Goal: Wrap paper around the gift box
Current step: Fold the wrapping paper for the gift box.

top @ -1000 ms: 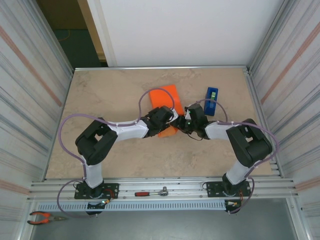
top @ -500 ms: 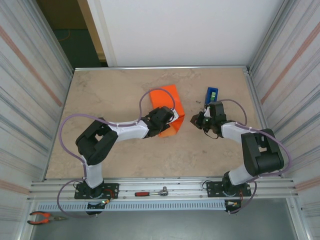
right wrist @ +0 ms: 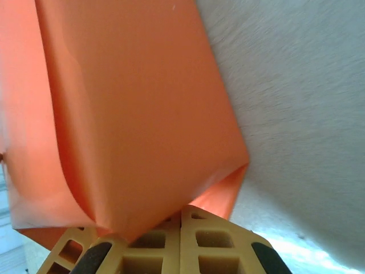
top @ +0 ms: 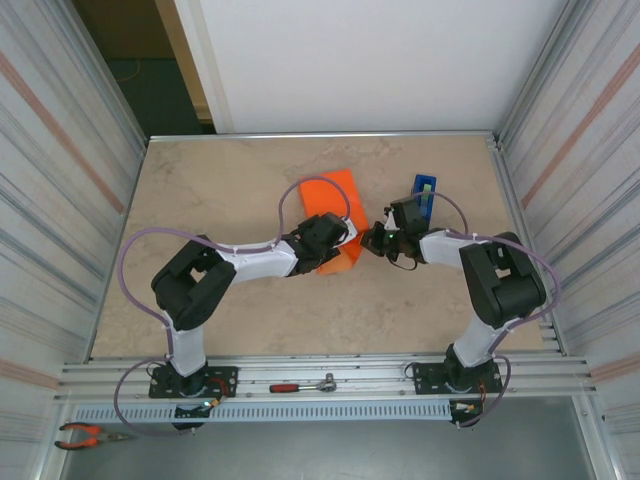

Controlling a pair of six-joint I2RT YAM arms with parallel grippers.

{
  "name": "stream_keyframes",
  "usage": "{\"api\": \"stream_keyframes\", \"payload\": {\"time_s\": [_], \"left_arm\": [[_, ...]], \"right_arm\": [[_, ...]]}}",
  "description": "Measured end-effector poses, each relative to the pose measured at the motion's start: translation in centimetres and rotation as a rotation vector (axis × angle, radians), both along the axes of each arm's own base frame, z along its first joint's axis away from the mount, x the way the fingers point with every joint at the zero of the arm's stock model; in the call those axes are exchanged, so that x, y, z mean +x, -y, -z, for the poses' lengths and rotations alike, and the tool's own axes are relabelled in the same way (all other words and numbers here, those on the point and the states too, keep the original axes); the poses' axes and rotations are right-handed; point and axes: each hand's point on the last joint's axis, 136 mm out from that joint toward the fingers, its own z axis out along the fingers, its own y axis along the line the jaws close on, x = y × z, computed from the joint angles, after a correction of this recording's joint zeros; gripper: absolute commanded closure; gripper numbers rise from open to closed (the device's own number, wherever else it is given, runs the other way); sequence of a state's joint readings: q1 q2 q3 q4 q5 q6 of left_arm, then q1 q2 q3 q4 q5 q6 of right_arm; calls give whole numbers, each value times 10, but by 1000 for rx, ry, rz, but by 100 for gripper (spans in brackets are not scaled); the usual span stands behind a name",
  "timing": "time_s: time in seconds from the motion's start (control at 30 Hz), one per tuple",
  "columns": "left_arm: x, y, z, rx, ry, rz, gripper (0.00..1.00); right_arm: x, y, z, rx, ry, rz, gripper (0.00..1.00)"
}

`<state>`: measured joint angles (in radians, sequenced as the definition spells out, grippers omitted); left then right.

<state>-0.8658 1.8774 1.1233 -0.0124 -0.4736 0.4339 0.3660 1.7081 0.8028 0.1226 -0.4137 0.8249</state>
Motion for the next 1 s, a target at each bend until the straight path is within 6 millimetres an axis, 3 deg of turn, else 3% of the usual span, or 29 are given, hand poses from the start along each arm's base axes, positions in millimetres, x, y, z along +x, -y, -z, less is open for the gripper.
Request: {"api": "stream_keyframes", "payload": {"time_s": [0.3, 0.5, 0.67, 1.0], "left_arm": [[0, 0, 0, -1, 2, 0, 31], [0, 0, 0, -1, 2, 0, 31], [0, 0, 0, -1, 2, 0, 31], [-1, 2, 0, 2, -8, 13, 31]], "right_arm": [[2, -18, 9, -19, -9, -29, 100], [-2, -19, 24, -41, -34, -32, 100], [-5, -20, 25, -43, 3, -26, 100], [-31, -29, 25, -79, 55, -37, 100]]}}
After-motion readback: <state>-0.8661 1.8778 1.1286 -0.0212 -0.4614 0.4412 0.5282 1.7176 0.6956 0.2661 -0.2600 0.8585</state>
